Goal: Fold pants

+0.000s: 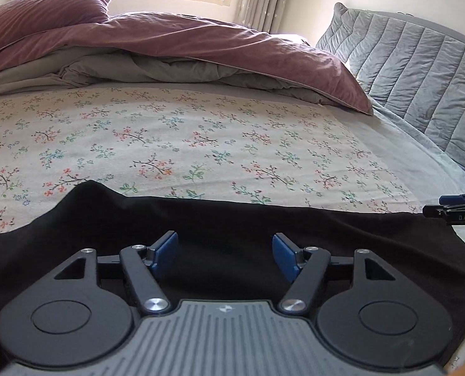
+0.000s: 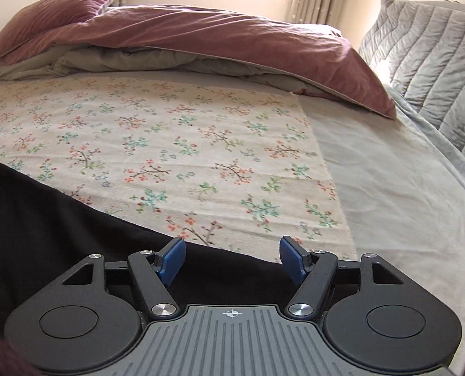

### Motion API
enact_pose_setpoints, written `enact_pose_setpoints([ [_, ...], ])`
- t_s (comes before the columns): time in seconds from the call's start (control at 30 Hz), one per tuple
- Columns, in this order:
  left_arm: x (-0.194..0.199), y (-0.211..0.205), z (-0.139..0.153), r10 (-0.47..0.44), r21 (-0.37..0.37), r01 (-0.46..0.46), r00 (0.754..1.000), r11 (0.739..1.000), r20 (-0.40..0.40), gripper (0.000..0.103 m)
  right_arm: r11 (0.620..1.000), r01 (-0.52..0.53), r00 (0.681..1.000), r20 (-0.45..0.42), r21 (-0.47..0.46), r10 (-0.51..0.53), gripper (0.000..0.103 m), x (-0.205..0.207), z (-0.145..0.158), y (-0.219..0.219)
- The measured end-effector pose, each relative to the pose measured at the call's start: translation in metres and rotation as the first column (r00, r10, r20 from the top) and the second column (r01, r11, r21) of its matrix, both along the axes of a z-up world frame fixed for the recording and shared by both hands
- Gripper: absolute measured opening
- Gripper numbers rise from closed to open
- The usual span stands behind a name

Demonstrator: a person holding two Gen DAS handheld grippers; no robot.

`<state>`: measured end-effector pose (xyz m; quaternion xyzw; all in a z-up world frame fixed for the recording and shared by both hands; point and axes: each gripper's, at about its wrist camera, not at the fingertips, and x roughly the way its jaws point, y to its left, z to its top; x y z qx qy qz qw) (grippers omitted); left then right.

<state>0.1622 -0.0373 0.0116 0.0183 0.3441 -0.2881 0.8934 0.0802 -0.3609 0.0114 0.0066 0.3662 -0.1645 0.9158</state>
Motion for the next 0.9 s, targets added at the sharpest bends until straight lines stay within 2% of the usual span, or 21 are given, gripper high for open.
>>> enact_pose_setpoints([
  [0.27,-0.032,-0.084,-0.017,-0.165,-0.022,0.164,0.984,0.986,-0.066,0.080,0.983,0.171,0.985,-0.026,0.061,-0.169,0.070,-0.054,-0.026,-0.074],
  [0.47,-0.057,-0.133,-0.036,-0.300,-0.014,0.300,0.950,0.954,-0.082,0.080,0.951,0.232,0.971,0.016,0.203,-0.240,0.070,-0.068,-0.044,-0.112],
  [0.57,-0.075,-0.143,-0.041,-0.401,-0.006,0.401,0.914,0.916,-0.065,0.080,0.933,0.266,0.960,0.021,0.243,-0.279,0.069,-0.069,-0.055,-0.125],
  [0.6,-0.082,-0.143,-0.043,-0.432,0.002,0.433,0.900,0.902,-0.063,0.080,0.927,0.283,0.954,0.028,0.247,-0.298,0.058,-0.069,-0.057,-0.128],
  [0.63,-0.088,-0.148,-0.046,-0.468,0.024,0.469,0.882,0.883,-0.053,0.080,0.924,0.295,0.950,0.032,0.243,-0.312,0.038,-0.070,-0.058,-0.130],
  [0.7,-0.103,-0.150,-0.049,-0.526,0.071,0.527,0.850,0.847,-0.026,0.080,0.918,0.292,0.949,0.037,0.269,-0.313,0.017,-0.072,-0.053,-0.135],
  [0.8,-0.120,-0.147,-0.052,-0.611,0.095,0.611,0.791,0.786,-0.038,0.080,0.910,0.327,0.939,0.022,0.253,-0.343,0.011,-0.074,-0.053,-0.140],
  [0.83,-0.126,-0.145,-0.052,-0.647,0.107,0.648,0.761,0.754,-0.044,0.080,0.910,0.339,0.935,0.021,0.240,-0.354,0.010,-0.075,-0.054,-0.141],
  [0.9,-0.133,-0.139,-0.051,-0.684,0.121,0.685,0.727,0.718,-0.055,0.080,0.898,0.352,0.927,0.032,0.263,-0.373,0.011,-0.079,-0.052,-0.144],
])
